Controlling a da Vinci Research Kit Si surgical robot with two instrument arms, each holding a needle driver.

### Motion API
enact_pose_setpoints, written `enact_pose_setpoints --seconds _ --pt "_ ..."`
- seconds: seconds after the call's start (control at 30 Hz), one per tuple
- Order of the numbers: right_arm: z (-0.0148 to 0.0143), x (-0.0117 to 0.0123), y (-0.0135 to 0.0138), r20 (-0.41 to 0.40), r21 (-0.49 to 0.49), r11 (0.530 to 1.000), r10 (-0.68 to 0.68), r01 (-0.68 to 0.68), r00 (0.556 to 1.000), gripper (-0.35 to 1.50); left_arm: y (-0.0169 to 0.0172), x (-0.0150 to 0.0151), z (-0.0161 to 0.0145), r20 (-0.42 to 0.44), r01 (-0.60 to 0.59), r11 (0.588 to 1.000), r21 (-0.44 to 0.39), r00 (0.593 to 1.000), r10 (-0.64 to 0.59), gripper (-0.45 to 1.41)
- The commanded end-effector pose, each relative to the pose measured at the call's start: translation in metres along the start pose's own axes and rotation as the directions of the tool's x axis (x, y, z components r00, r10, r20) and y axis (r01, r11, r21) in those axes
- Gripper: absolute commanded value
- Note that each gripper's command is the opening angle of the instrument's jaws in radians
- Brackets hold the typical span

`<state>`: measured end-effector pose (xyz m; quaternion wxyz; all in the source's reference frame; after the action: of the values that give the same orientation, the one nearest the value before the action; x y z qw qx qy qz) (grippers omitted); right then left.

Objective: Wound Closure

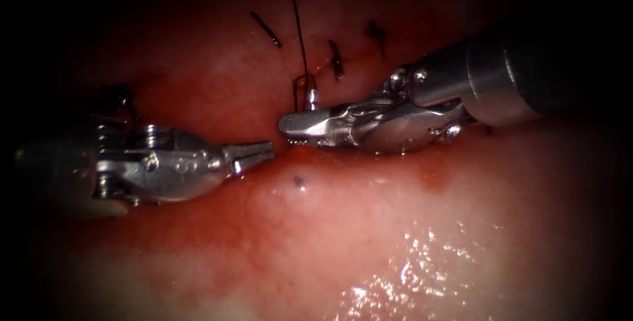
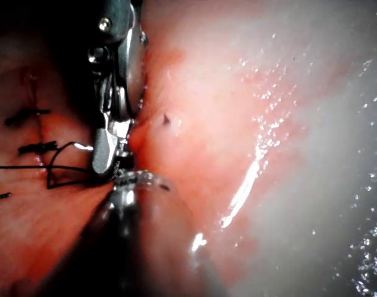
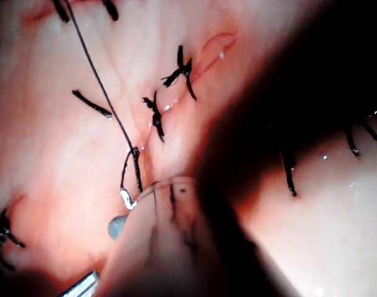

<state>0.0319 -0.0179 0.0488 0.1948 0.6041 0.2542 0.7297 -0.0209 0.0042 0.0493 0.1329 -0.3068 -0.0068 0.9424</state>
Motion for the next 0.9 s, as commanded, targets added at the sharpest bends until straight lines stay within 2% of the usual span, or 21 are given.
enact_pose_setpoints --seconds 0.03,0.17,0.3,0.4,0.5,0.67,0.73,0.9 --pt "0.0006 0.0012 0.001 -0.018 -0.02 0.999 -0.034 0.034 0.999 -0.35 0.0013 0.0004 0.0001 -0.009 0.002 1.0 0.006 1.0 -0.002 -0.1" --pt "0.0003 0.0038 0.0017 -0.049 -0.032 0.998 -0.052 0.05 0.997 -0.35 0.0031 0.0026 -0.0014 -0.02 -0.003 1.0 0.015 1.0 0.003 -0.17" --pt "0.0 0.0056 0.002 -0.082 -0.042 0.996 -0.08 0.077 0.993 -0.35 0.0055 0.0045 -0.0012 -0.056 -0.012 1.0 -0.004 0.998 0.012 -0.17" --pt "-0.0003 0.0064 0.0016 -0.098 -0.051 0.994 -0.097 0.093 0.99 -0.35 0.0074 0.0059 -0.0004 -0.078 -0.021 1.0 -0.016 0.997 0.019 -0.18" --pt "-0.0004 0.0061 0.0016 -0.094 -0.051 0.993 -0.113 0.109 0.989 -0.35 0.0076 0.0065 0.0007 -0.088 -0.025 0.999 -0.02 0.996 0.023 -0.2" --pt "-0.0005 0.0052 0.0016 -0.091 -0.061 0.988 -0.144 0.139 0.985 -0.35 0.0061 0.0048 0.0023 -0.104 -0.049 0.999 -0.023 0.994 0.046 -0.2" --pt "-0.0005 0.0051 0.0012 -0.091 -0.063 0.987 -0.151 0.146 0.984 -0.35 0.0058 0.0031 0.0032 -0.107 -0.038 0.999 -0.013 0.994 0.036 -0.2" --pt "-0.0006 0.0052 0.0002 -0.089 -0.058 0.987 -0.152 0.147 0.984 -0.35 0.0062 -0.0011 0.0063 -0.051 -0.014 0.998 -0.058 0.999 0.011 -0.2"
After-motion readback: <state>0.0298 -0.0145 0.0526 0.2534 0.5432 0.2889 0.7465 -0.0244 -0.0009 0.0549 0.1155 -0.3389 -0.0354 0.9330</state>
